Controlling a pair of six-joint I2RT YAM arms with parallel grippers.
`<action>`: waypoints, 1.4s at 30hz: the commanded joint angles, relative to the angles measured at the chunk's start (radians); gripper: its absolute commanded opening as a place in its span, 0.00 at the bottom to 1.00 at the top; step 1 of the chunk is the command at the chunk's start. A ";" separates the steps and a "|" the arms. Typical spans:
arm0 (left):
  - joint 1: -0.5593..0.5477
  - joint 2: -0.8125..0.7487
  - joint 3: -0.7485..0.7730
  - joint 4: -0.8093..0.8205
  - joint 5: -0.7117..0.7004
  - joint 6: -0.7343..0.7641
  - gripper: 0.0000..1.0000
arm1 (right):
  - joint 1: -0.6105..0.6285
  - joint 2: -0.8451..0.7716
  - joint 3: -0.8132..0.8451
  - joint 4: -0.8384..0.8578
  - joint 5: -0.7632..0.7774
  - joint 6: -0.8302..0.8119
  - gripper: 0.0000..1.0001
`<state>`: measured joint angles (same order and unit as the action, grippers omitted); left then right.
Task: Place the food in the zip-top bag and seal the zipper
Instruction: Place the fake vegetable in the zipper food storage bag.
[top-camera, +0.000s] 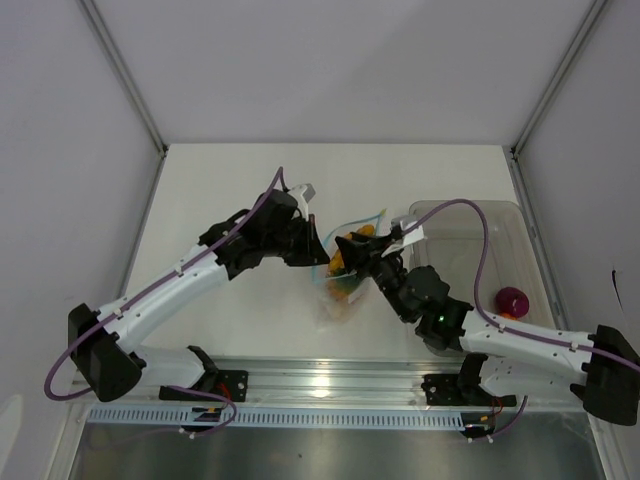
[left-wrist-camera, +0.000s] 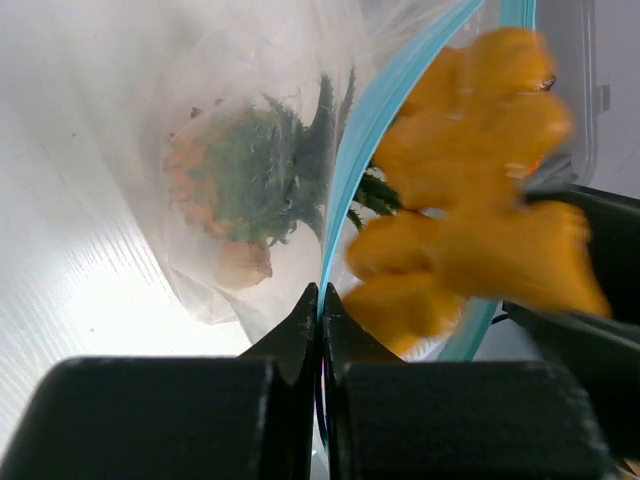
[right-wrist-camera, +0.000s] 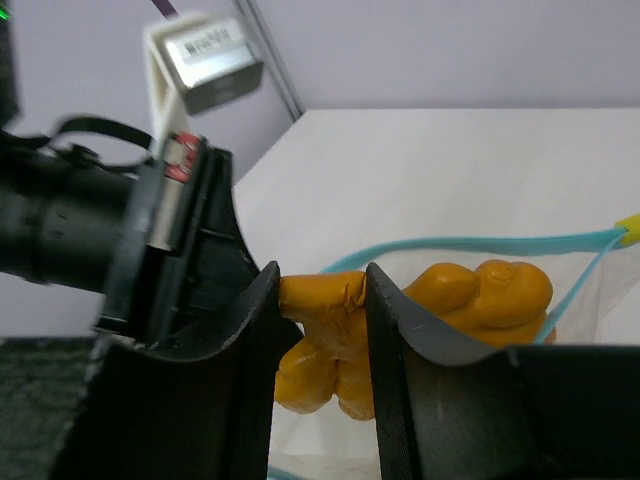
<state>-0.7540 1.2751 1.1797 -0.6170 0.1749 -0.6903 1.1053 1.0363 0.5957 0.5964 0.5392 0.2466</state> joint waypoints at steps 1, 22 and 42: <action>0.019 -0.030 -0.002 0.003 -0.005 0.011 0.00 | 0.008 -0.045 0.110 -0.065 -0.028 0.011 0.00; 0.047 -0.037 0.015 -0.006 0.060 0.031 0.01 | -0.274 -0.010 0.115 -0.205 -0.794 0.140 0.00; 0.079 -0.003 0.018 -0.018 0.089 0.052 0.00 | -0.219 -0.038 0.185 -0.305 -0.949 0.059 0.00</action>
<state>-0.6903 1.2755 1.1797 -0.6468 0.2440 -0.6685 0.8810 1.0332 0.7338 0.3027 -0.4004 0.3344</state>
